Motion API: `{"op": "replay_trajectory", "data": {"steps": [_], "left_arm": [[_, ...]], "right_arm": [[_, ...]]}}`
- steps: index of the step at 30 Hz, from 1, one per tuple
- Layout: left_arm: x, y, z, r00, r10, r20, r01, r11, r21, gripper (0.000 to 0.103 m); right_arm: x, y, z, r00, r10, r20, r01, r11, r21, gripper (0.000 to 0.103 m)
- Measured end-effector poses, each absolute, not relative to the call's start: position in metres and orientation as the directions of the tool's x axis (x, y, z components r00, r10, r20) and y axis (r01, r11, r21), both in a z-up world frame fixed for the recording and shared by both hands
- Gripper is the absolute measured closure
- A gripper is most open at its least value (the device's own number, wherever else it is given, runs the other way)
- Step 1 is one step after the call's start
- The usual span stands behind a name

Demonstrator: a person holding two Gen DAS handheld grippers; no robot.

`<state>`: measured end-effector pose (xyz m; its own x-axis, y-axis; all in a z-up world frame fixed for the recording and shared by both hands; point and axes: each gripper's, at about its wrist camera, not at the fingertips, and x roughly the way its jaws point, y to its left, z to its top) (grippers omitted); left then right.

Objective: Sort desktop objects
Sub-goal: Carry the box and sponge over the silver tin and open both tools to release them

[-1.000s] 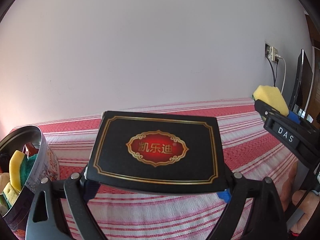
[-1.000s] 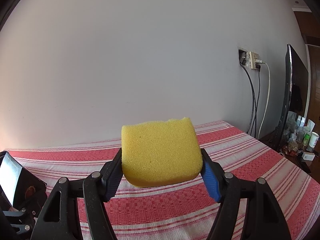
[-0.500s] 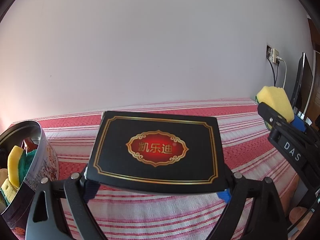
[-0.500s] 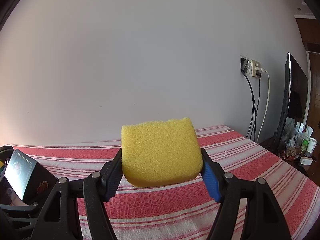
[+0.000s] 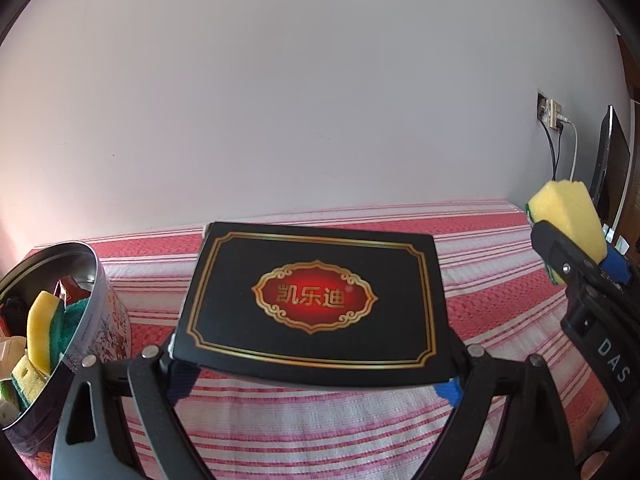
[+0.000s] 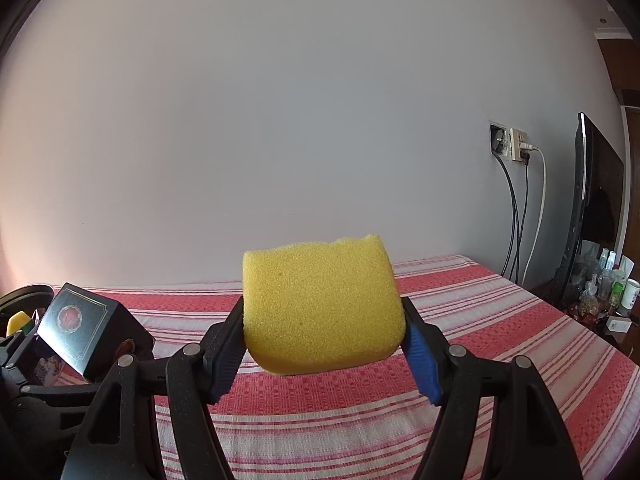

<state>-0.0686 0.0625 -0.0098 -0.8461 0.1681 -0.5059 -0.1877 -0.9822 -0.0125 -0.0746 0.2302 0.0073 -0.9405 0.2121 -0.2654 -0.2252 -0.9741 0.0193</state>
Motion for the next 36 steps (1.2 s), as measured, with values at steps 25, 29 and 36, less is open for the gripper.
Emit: {"op": "replay_trajectory", "data": {"steps": [25, 29, 36], "left_arm": [[-0.027, 0.005, -0.005, -0.878, 0.095, -0.469, -0.112, -0.994, 0.009, 0.011], [-0.014, -0.019, -0.003, -0.893, 0.065, -0.446, -0.071, -0.997, -0.001, 0.011], [0.003, -0.066, 0.004, -0.904, 0.017, -0.427, 0.0, -0.999, -0.038, 0.011]], "right_arm": [[-0.073, 0.215, 0.005, -0.958, 0.128, -0.257, -0.134, -0.991, 0.006, 0.03], [-0.075, 0.208, 0.004, -0.957, 0.096, -0.274, -0.103, -0.995, 0.012, 0.03], [-0.077, 0.158, 0.002, -0.943, -0.042, -0.33, 0.044, -0.999, 0.002, 0.03]]}}
